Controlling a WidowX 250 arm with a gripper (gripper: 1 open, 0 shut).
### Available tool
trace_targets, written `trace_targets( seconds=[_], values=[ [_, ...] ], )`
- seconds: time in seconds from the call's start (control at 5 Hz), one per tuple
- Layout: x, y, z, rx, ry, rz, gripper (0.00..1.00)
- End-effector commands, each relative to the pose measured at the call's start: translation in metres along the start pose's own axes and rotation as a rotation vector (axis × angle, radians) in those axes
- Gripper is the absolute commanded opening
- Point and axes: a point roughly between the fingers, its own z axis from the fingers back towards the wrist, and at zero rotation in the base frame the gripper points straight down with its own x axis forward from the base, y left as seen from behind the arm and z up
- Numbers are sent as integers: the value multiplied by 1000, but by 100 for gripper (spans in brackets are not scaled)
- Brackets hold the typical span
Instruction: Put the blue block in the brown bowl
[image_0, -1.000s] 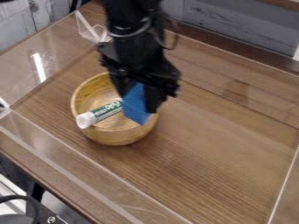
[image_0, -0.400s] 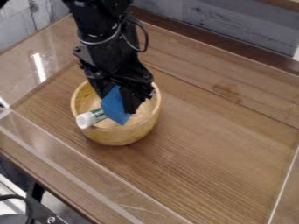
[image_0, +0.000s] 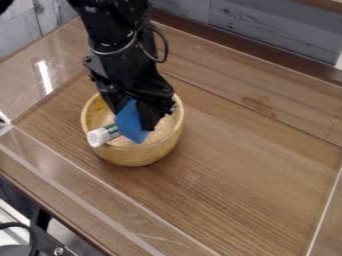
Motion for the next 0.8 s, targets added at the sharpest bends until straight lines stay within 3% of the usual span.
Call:
trace_targets(
  seconds=[0.0,0.6],
  values=[
    [5,5,4,12,-28,11,0],
    [5,9,0,22,-25,28,0]
  ],
)
